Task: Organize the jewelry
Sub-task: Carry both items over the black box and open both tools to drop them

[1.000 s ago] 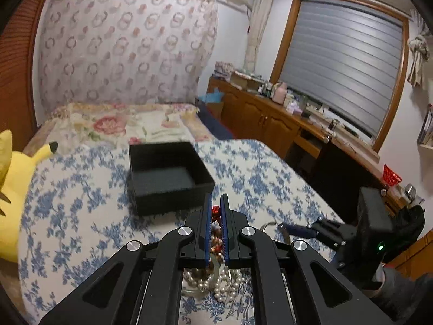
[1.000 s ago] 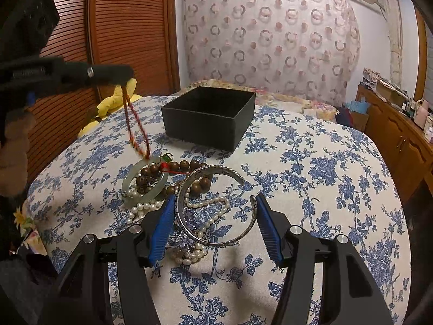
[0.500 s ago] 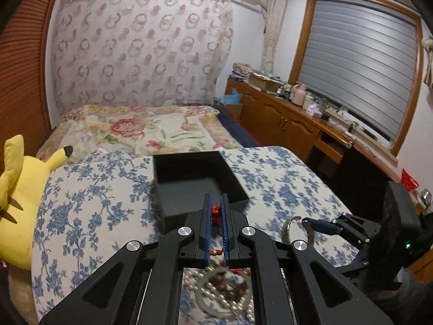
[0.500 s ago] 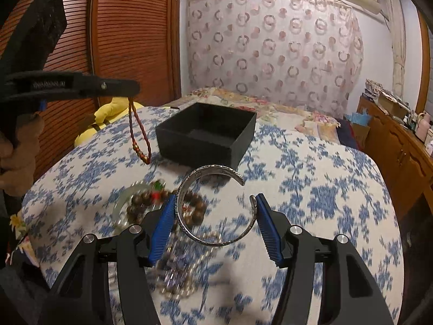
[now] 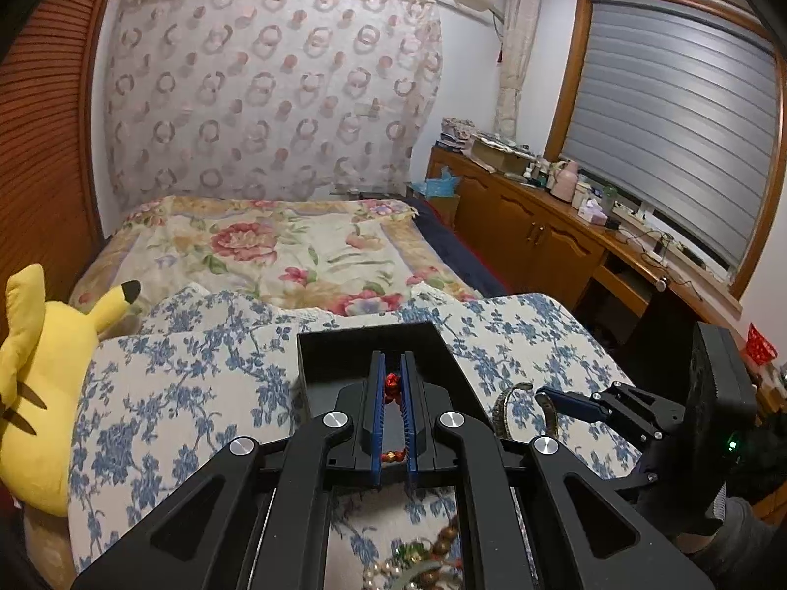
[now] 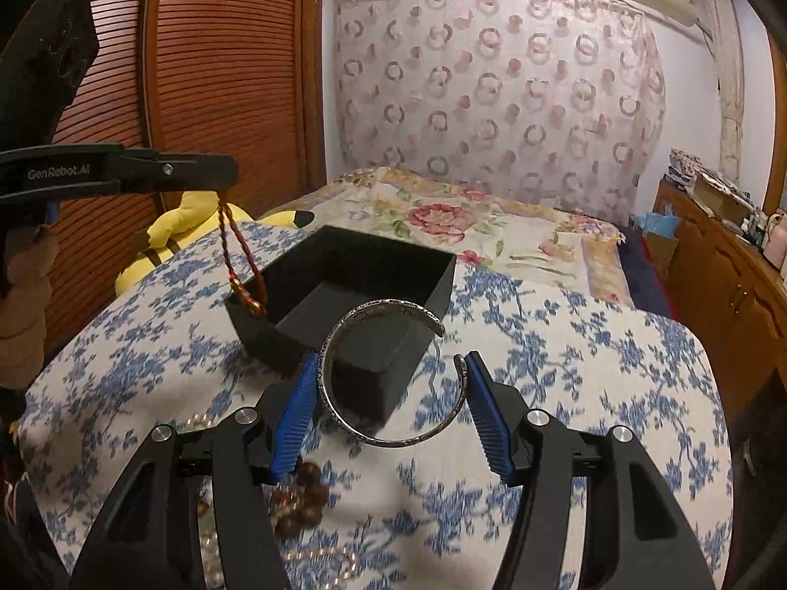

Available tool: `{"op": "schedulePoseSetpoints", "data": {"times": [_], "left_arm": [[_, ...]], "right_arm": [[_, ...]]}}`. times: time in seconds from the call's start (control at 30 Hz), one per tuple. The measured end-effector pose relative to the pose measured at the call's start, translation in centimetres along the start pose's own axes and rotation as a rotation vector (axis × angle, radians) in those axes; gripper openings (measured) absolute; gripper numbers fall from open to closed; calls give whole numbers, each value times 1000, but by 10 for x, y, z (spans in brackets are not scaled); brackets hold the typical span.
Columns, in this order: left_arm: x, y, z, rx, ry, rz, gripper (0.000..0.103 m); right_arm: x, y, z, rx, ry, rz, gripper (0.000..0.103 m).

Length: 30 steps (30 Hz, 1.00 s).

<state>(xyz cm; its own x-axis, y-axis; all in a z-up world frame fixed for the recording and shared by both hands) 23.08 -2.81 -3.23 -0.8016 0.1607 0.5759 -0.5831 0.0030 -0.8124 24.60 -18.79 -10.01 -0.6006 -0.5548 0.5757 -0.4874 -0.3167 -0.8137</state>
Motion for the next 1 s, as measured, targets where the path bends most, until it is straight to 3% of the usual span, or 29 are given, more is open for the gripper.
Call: {"op": "schedulePoseSetpoints", "data": {"times": [0.1,0.17,0.23,0.37,0.5,0.7,0.9,1.0], "left_arm": [[-12,-1,-2,4,-16,-13,6],[-19,0,-6,16,-24,-25,15],[-21,1,-10,29,-21,-27,33],[-20,8,-20,36,-46,-24,36],[-16,16,-31,34,-79,-20,52],[-12,30,-54,41,-127,-31,63],[-7,42,-70,30,-175,-29,86],[-5,46,-71,21,-187,-33,89]], "right_arm": [[-7,-6,0,2,-12,-3,61],[-12,-9,0,6,-17,-5,61],[-18,-13,-2,11,-25,-9,61],[-28,-18,-5,21,-36,-16,61],[-39,-20,-6,31,-50,-33,62],[-51,-25,-11,48,-53,-52,62],[-61,-25,-12,54,-50,-79,62],[-64,-25,-13,58,-46,-87,62]]}}
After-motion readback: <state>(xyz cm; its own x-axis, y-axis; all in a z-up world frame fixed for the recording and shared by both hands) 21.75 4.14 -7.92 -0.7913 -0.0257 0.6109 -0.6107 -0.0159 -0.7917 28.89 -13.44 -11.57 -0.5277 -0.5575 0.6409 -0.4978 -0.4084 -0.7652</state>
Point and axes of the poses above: each gripper's, at about its wrist camera, not at the fingertips, and x roughly against the way its jaws point, z to its right, y to its underside, the point moved 9 cm from there along -x, roughly the way its jaws point, and after that the axes turned 9 degrees about -y, right-handed, at the moved point
